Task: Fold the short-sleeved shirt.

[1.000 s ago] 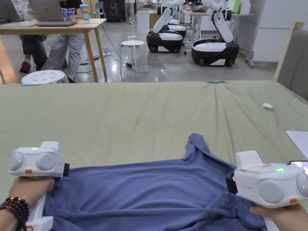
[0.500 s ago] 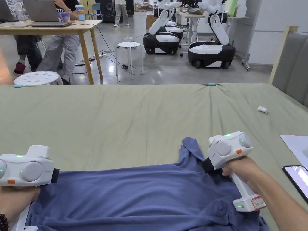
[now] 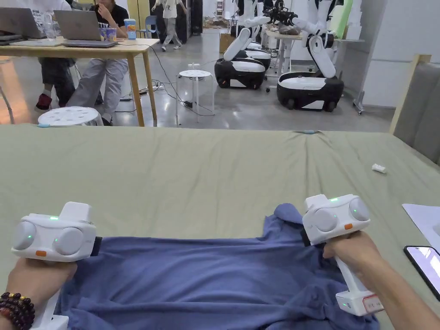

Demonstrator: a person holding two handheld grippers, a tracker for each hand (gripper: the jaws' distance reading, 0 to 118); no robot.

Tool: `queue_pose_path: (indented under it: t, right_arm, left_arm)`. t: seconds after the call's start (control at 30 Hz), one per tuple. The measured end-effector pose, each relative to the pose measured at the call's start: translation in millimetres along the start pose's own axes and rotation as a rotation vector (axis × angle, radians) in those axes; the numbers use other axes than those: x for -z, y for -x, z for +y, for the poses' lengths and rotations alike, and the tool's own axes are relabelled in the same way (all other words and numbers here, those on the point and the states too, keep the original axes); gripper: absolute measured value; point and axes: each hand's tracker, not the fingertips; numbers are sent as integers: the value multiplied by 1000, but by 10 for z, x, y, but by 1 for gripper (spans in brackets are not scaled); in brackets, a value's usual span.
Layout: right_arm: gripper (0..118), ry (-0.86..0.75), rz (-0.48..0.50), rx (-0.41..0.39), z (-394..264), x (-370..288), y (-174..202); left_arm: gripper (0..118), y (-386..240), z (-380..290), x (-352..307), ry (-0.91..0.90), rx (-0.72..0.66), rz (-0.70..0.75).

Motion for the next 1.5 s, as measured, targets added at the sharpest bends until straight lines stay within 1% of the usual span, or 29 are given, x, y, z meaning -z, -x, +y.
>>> queue_pose_path:
  t: [0.13, 0.3, 0.43, 0.47, 0.6, 0.63, 0.7, 0.73, 0.87, 0.97, 1.0, 1.03, 1.07, 1.1, 1.13, 1.17, 1.2, 1.23, 1.3, 1.33, 1.37, 1.4, 1.43, 1.47, 1.5]
  right_arm:
    - [1, -76, -28, 2, -275, -508, 77]
    - [1, -147, -18, 11, -908, -1177, 163]
    - [1, -136, -31, 3, -1462, -1501, 209]
    - [1, -121, -30, 0, -1576, -1531, 229]
    - [1, 5, -44, -73, -1862, -1293, 381]
    - [1, 47, -55, -66, -1886, -1183, 409]
    - [1, 72, -58, -73, -1920, -995, 454]
    - [1, 90, -74, -83, -1929, -938, 485]
    - [1, 102, -95, -112, -1888, -925, 533]
    - [1, 95, -94, -106, -1906, -933, 512]
    - [1, 85, -90, -96, -1922, -950, 497]
    - [4, 67, -79, -65, -1928, -976, 468]
    - [13, 36, -77, -19, -1936, -1030, 435]
    - [32, 3, -100, 20, -1961, -1155, 391]
    - [63, -9, -105, 44, -1962, -1259, 350]
    - [99, -15, -79, 66, -1951, -1366, 305]
    - [113, -53, -54, 84, -1938, -1478, 275]
    - [115, -111, -35, 104, -1925, -1599, 268]
    - [109, -149, -21, 129, -1824, -1683, 321]
    - [104, -177, -11, 128, -1772, -1691, 373]
    - [95, -206, -2, 121, -1719, -1666, 450]
    - [83, -211, -7, 121, -1674, -1638, 517]
    - [64, -216, -14, 125, -1629, -1620, 591]
    - [24, -233, -15, 131, -1605, -1598, 645]
    - [0, -253, -14, 141, -1580, -1546, 705]
  left_arm:
    - [1, 55, -171, -403, -47, -21, 18]
    - [2, 192, -654, -889, -74, -64, -11]
    - [2, 213, -1147, -1127, -63, -16, 32]
    - [1, 212, -1257, -1129, -44, -5, 35]
    - [1, 146, -1587, -936, 54, 19, 29]
    - [1, 111, -1626, -887, 63, 14, 27]
    - [1, 43, -1666, -814, 66, 22, 32]
    - [1, 18, -1672, -792, 60, 41, 61]
    - [2, 8, -1635, -795, 62, 28, 68]
    - [2, 19, -1653, -797, 53, 27, 69]
    - [2, 25, -1658, -808, 47, 23, 70]
    - [4, 34, -1665, -834, 39, 11, 70]
    - [11, 51, -1659, -863, 31, 4, 72]
    - [23, 78, -1643, -912, 15, -6, 91]
    - [44, 110, -1623, -967, -4, -19, 115]
    - [77, 145, -1607, -1039, -26, -35, 121]
    - [98, 182, -1570, -1104, -44, -44, 105]
    - [111, 204, -1518, -1176, -64, -62, 81]
    - [110, 171, -1404, -1312, -124, -72, 31]
    - [108, 125, -1342, -1337, -110, -70, 36]
    - [98, 58, -1280, -1357, -112, -68, 38]
    - [83, 5, -1239, -1377, -141, -68, 23]
    - [63, -61, -1206, -1387, -178, -66, 3]
    - [30, -100, -1187, -1381, -185, -71, 1]
    - [5, -138, -1172, -1366, -180, -75, 8]
